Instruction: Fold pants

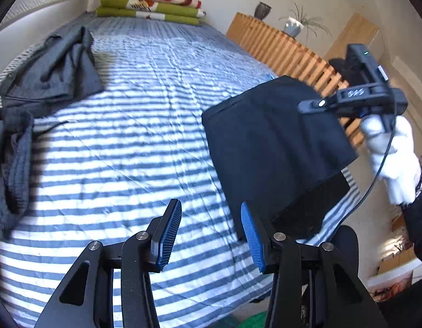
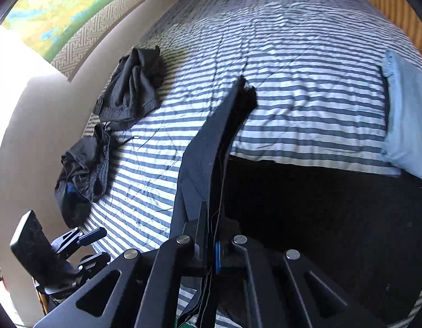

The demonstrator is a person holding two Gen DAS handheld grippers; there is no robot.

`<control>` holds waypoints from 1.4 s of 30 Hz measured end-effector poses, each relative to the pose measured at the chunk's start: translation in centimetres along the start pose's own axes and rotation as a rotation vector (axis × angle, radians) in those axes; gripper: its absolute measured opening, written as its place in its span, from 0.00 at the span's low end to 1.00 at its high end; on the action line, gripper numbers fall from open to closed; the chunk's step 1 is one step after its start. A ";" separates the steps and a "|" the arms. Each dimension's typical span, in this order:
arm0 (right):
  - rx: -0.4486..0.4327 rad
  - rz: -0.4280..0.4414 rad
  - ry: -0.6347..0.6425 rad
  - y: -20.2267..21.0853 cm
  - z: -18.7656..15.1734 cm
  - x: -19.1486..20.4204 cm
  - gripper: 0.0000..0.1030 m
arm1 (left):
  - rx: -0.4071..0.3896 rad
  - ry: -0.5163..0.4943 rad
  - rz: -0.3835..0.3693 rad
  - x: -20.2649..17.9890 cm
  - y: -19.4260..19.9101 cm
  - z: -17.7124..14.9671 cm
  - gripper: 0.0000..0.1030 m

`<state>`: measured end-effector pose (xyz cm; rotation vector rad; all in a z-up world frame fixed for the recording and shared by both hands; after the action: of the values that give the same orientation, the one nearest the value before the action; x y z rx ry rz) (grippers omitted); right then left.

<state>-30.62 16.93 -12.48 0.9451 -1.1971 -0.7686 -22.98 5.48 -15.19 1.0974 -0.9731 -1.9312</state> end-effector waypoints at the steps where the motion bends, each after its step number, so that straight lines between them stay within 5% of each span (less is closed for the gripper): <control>1: -0.021 -0.006 -0.018 1.5 -0.5 -1.2 0.03 | 0.011 -0.019 -0.013 -1.0 -0.6 -0.2 0.47; 8: -0.077 -0.100 -0.205 7.5 -5.5 -12.4 0.03 | 0.097 -0.179 -0.123 -10.2 -6.4 -0.3 0.47; 14: -0.025 -0.165 -0.366 6.5 -9.8 -22.5 0.03 | 0.181 -0.254 -0.190 -16.1 -11.8 1.2 0.47; 16: -0.009 -0.124 -0.395 5.2 -10.3 -24.8 0.03 | 0.211 -0.266 -0.204 -17.4 -14.1 1.6 0.47; 20: 0.008 -0.126 -0.370 3.3 -10.4 -26.5 0.03 | 0.312 -0.299 -0.142 -18.3 -18.4 0.3 0.47; 28: -0.052 -0.068 -0.266 3.4 -10.6 -26.3 0.06 | 0.322 -0.291 -0.153 -18.0 -19.7 0.0 0.47; 30: -0.078 0.010 -0.260 3.8 -10.3 -26.3 0.13 | 0.319 -0.301 -0.142 -17.9 -19.7 0.2 0.47; 32: -0.102 0.103 -0.278 4.3 -9.8 -27.0 0.43 | 0.316 -0.309 -0.135 -17.9 -19.6 0.1 0.47; 34: -0.135 0.143 -0.294 4.7 -9.0 -28.0 0.54 | 0.317 -0.305 -0.135 -17.8 -19.6 0.2 0.47; 37: -0.117 0.214 -0.336 4.3 -7.4 -29.6 0.54 | 0.319 -0.303 -0.135 -17.6 -19.6 0.3 0.47; 39: -0.119 0.168 -0.353 3.7 -6.3 -30.0 0.50 | 0.318 -0.302 -0.135 -17.5 -19.6 0.3 0.47; 41: -0.122 0.070 -0.337 3.5 -5.8 -29.5 0.15 | 0.316 -0.300 -0.135 -17.5 -19.5 0.3 0.47; 42: -0.129 0.022 -0.306 3.8 -5.7 -28.7 0.11 | 0.316 -0.302 -0.134 -17.6 -19.5 0.3 0.47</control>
<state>-31.13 45.07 -21.36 0.7238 -1.4013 -0.9852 -20.30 29.54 -25.31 1.0833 -1.4414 -2.1437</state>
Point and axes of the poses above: each gripper's, at about its wrist camera, not at the fingertips, and y roughly against the way its jaws point, x to its left, z to its top, the point moved 8 cm from there along -y, roughly the way its jaws point, and after that the axes turned 14 degrees about x, right-handed, at the moved point
